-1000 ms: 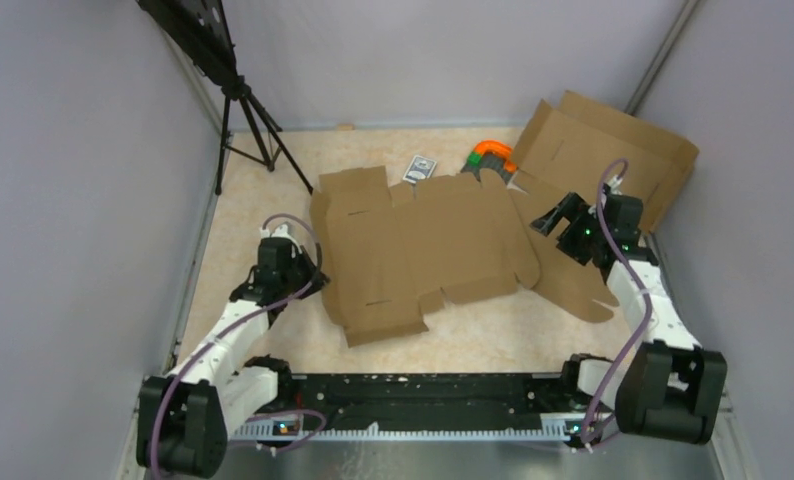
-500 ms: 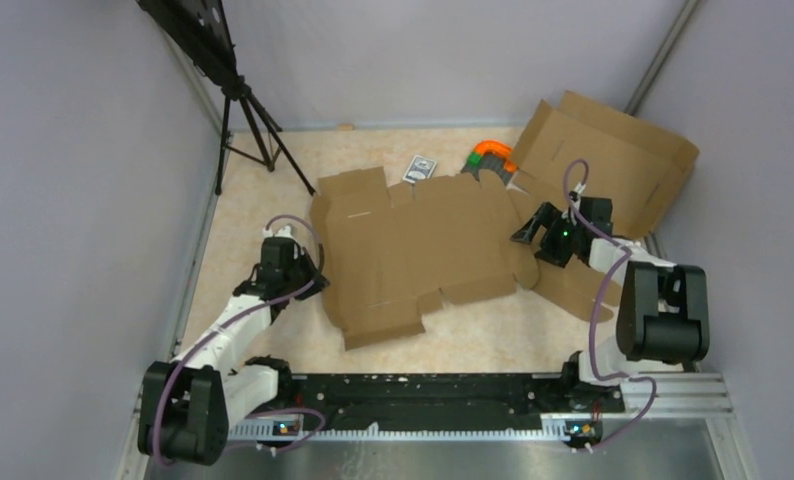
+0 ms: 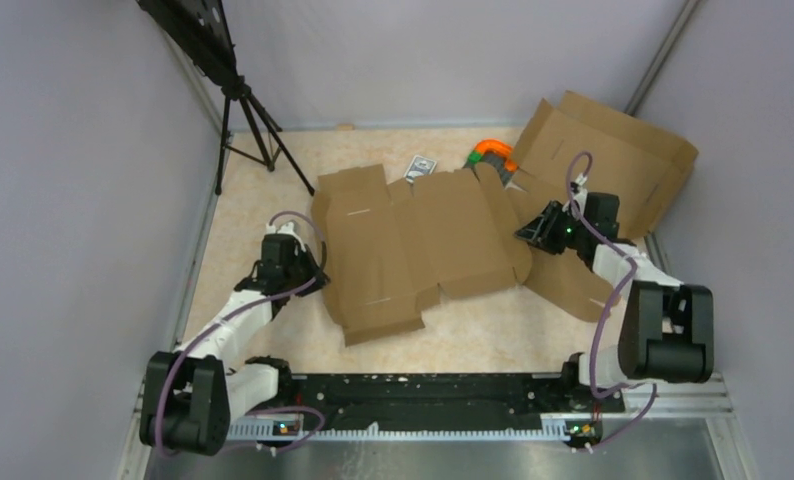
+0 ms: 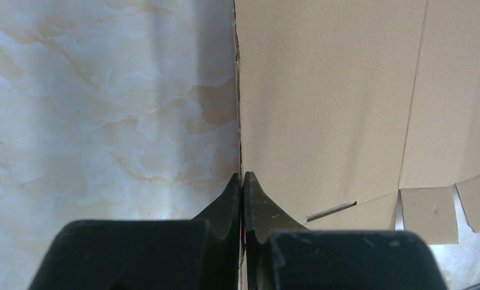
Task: Fold the paper box
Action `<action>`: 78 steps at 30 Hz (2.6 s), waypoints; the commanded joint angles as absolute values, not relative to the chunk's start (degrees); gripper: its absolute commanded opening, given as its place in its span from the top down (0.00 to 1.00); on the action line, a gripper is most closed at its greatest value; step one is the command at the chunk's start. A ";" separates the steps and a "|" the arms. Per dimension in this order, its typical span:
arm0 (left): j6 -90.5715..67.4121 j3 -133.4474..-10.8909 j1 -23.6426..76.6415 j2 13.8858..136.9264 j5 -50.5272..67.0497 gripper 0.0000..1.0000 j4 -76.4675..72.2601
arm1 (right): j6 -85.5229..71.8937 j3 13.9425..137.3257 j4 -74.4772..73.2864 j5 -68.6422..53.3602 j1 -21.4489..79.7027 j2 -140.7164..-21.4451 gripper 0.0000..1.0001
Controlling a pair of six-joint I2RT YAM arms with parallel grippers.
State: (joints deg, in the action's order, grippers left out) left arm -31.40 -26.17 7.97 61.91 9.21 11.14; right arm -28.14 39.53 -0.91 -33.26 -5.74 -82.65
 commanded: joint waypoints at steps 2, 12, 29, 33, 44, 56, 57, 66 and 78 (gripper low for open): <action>-30.50 -27.52 7.82 63.75 13.21 1.00 6.48 | -25.15 39.03 -2.00 -37.96 -4.10 -76.18 0.65; -30.15 -27.87 7.90 63.74 13.07 1.00 7.28 | -19.27 44.33 -11.22 -18.31 5.26 -78.13 0.56; -30.05 -27.53 7.82 57.42 8.47 1.00 11.68 | -18.12 47.51 -12.05 -10.82 7.69 -84.29 0.88; -30.02 -27.78 7.89 59.07 11.63 1.00 10.93 | -18.18 48.03 -13.81 -9.89 7.77 -79.92 1.00; -37.47 -23.62 14.50 58.15 15.21 1.00 2.63 | -18.72 54.49 -24.11 9.63 7.53 -68.76 0.85; -45.42 -24.13 25.82 62.62 8.45 0.94 -2.68 | -13.60 53.61 -27.49 -16.90 13.66 -59.50 0.29; -44.99 -24.47 25.89 62.92 8.18 0.94 -2.34 | -13.52 51.72 -25.95 -19.51 15.97 -58.30 0.30; -42.30 -26.83 26.08 63.28 7.40 0.86 1.37 | -21.91 38.54 1.38 -14.17 45.70 -60.27 0.31; -41.60 -27.03 25.95 64.55 9.37 0.94 2.79 | -13.29 45.41 14.29 -1.81 68.05 -84.04 0.30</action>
State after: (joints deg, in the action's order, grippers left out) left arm -42.65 -25.10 25.87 64.88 8.36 2.87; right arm -17.87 39.92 7.86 -5.91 64.82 -79.02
